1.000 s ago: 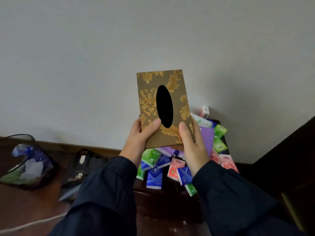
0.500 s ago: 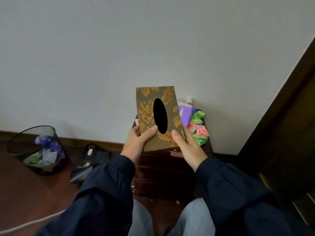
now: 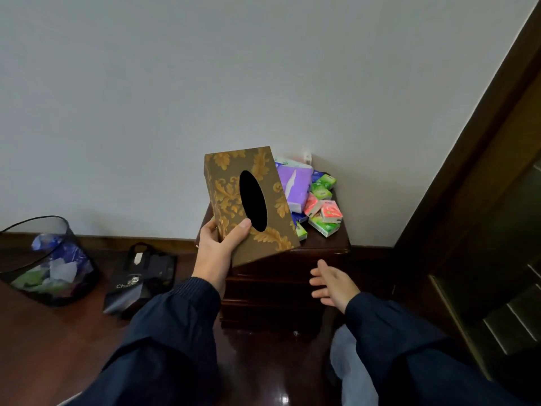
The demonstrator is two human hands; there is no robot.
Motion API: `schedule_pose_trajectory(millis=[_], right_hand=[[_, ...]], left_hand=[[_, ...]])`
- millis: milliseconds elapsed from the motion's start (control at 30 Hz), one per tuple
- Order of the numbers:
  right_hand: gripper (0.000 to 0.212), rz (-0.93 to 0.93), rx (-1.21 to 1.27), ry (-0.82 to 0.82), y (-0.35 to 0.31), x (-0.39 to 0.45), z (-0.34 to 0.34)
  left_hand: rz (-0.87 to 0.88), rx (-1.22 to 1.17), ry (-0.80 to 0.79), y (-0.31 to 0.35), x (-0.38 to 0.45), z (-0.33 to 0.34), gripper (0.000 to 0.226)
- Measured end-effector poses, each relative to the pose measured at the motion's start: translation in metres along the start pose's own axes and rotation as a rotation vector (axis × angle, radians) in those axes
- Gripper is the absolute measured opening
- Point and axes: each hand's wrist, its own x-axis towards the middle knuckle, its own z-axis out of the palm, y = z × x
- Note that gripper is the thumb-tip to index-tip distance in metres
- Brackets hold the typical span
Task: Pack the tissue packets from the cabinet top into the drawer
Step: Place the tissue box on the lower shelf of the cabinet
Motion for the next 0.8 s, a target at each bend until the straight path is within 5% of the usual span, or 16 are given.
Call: schedule_pose_trajectory(millis=[433,633,800], right_hand=[[0.088,0.244,-0.043,0.128,0.105,0.135,0.015],[0.071,0.128,-0.150,0.329,0.120,0.151,0.009],[0.063,0.089,-0.205,0.322,0.123,0.152,0.002]], left_hand=[[-0.027,-0.055,-0.035,-0.067,0.103,0.018,0.094],[-0.061,-0.035,-0.085,-0.069,0.106,0.019,0.087],[-0.103,-0.029,-0.105,-0.068,0.102,0.019,0.078]])
